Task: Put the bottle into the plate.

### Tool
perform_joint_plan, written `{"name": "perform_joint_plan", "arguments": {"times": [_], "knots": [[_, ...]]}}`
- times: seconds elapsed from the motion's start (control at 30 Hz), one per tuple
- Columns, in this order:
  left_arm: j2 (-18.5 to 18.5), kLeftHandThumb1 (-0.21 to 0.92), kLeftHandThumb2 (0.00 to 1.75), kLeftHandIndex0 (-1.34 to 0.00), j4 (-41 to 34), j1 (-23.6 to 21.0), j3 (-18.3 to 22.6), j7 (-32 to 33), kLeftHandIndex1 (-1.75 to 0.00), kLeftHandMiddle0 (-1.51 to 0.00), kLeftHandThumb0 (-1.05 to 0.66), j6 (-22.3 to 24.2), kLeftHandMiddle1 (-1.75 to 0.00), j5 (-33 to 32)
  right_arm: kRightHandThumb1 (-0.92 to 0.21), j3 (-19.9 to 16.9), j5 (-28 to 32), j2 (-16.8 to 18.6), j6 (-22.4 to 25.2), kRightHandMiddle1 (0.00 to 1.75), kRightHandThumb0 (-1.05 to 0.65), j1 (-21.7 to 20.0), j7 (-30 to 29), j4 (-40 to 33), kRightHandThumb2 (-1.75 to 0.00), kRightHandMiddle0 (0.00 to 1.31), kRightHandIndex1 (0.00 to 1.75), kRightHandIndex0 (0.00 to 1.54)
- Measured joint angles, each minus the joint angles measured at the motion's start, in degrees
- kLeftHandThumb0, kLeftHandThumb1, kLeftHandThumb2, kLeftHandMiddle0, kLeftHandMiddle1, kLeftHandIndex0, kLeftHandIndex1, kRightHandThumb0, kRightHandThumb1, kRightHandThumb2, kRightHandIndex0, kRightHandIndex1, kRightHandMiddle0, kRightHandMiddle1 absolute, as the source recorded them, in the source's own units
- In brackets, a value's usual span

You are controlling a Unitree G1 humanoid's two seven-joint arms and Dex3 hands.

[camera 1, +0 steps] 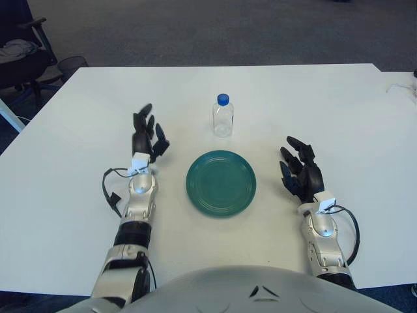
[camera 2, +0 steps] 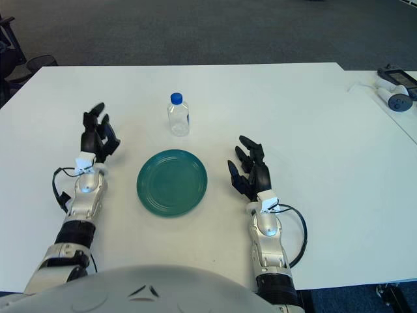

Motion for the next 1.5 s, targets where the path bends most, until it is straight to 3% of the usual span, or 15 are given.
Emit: {"name": "perform_joint_plan", "arguments": {"times": [0.23, 0.63, 1.13, 1.33, 1.5], "knots": [[0.66, 0.92, 0.4, 0.0, 8.4, -5.28, -0.19, 1.84, -0.14, -0.04, -0.92, -5.04, 0.0, 0.96, -0.92, 0.03, 0.06, 0.03, -0.01, 0.73, -0.68, -0.36, 0.0, 0.2, -0.37, 0.0, 0.03, 0.41], [0.58, 0.92, 0.3, 0.0, 16.61, -11.58, -0.54, 2.58, -0.16, -0.01, -0.94, -8.34, 0.0, 0.68, -0.92, -0.09, 0.23, 0.14, -0.01, 0.73, -0.67, -0.52, 0.04, 0.44, -0.35, 0.0, 0.03, 0.42], [-0.18, 0.92, 0.27, 0.0, 29.68, -25.68, -3.21, 1.69, -0.25, -0.06, -0.97, -6.09, -0.02, 1.26, -0.91, -0.27, 0.41, 0.13, -0.01, 0.81, -0.67, -1.76, 0.29, 1.58, -0.35, 0.0, 0.04, 0.43], [-2.52, 0.92, 0.36, 0.0, 31.31, -27.09, -5.93, -0.47, -0.24, -0.06, -1.0, -4.67, -0.02, 1.96, -0.92, -0.24, 0.37, 0.29, -0.01, 0.82, -0.68, -2.62, 0.24, 2.35, -0.36, 0.0, 0.04, 0.43], [-4.22, 0.92, 0.45, 0.0, 31.61, -27.08, -8.54, -7.33, -0.21, -0.06, -1.04, -2.24, -0.01, 2.25, -0.92, -0.19, 0.33, 0.59, -0.01, 0.84, -0.69, -2.85, 0.01, 2.51, -0.38, 0.0, 0.04, 0.43]]}}
